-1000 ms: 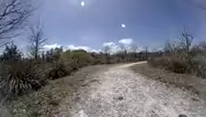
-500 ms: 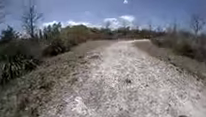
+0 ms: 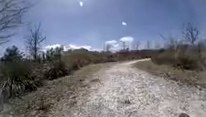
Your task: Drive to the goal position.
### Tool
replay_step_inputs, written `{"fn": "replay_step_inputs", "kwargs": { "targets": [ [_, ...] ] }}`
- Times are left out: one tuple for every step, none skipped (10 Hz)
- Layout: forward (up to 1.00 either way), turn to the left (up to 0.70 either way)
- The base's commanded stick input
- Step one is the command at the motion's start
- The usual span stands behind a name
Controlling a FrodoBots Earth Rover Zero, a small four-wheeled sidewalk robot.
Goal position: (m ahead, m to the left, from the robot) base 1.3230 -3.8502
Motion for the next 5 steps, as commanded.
{"fn": "replay_step_inputs", "kwargs": {
  "targets": [
    [0.3, 0.0],
    [0.3, 0.0],
    [0.3, 0.0],
    [0.3, 0.0],
    [0.3, 0.0]
  ]
}}
